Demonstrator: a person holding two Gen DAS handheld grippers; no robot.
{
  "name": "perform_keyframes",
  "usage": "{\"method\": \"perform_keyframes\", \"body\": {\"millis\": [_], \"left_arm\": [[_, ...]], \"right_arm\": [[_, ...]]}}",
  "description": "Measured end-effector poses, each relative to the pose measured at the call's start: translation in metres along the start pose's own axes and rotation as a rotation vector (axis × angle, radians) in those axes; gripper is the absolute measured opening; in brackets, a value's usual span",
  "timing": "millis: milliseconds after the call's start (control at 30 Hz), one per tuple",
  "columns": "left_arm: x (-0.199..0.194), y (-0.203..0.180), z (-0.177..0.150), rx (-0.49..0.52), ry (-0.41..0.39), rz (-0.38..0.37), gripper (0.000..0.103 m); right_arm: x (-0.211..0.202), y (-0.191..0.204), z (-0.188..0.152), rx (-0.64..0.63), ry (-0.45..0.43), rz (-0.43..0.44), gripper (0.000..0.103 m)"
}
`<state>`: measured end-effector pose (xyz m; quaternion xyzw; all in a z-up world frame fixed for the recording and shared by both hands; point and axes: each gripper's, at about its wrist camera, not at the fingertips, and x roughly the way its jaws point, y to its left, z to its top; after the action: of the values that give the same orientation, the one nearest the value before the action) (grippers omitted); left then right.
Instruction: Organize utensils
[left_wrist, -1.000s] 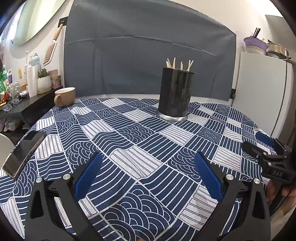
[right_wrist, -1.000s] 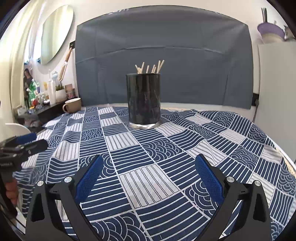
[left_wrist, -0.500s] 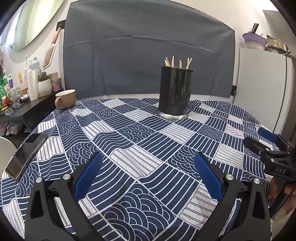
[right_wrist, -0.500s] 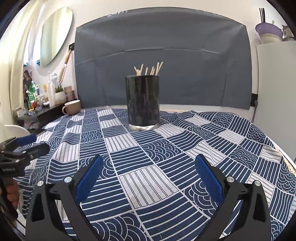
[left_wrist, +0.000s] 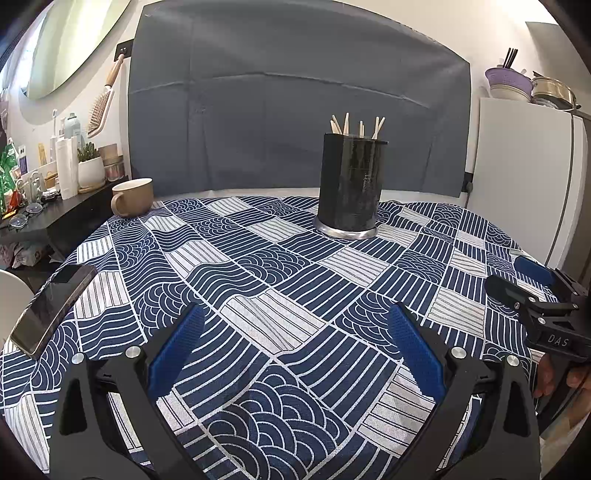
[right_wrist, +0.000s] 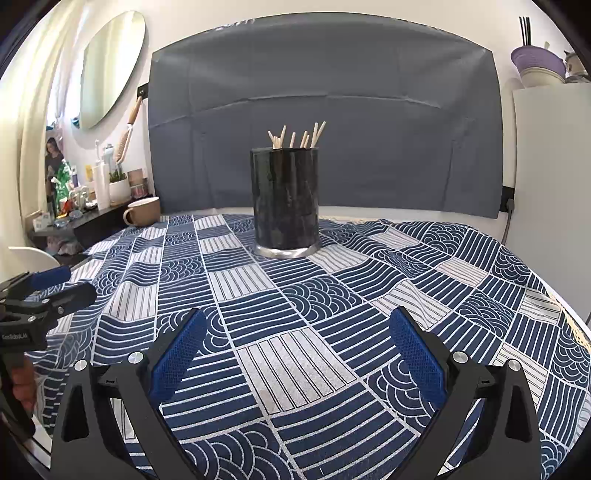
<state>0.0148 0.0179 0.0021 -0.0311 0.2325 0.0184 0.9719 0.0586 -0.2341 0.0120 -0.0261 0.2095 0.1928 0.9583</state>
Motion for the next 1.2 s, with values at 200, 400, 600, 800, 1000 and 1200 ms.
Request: {"method": "perform_keyframes", "body": {"millis": [200, 400, 600, 800, 1000, 1200], "left_arm": [[-0.0004, 0.0002, -0.0007, -0.004, -0.003, -0.005, 0.097], [-0.0017, -0.0026, -0.0015, 0.011, -0.008, -0.013, 0.097], [-0.0013, -0.0048, -0.0013, 0.023, -0.006, -0.014, 0.097], [-0.0013, -0.0030, -0.0014, 0.013, -0.007, -0.018, 0.097], [-0.0003, -0.0051, -0.0017, 0.023, -0.003, -0.015, 0.097], [-0.0006, -0.0053, -0.0017, 0.024, -0.003, -0.007, 0.097]], "right_arm": [[0.0002, -0.0003, 0.0003, 0.003, 0.005, -0.006, 0.095], [-0.0014, -0.0010, 0.0000, 0.007, -0.004, -0.006, 0.095], [-0.0024, -0.0015, 0.0001, 0.009, -0.010, -0.007, 0.095], [-0.0030, -0.0013, -0.0003, 0.010, -0.015, -0.005, 0.095], [-0.0045, -0.0005, -0.0004, 0.011, -0.021, -0.004, 0.095], [-0.0055, -0.0003, -0.0006, 0.008, -0.030, -0.005, 0.095]]}}
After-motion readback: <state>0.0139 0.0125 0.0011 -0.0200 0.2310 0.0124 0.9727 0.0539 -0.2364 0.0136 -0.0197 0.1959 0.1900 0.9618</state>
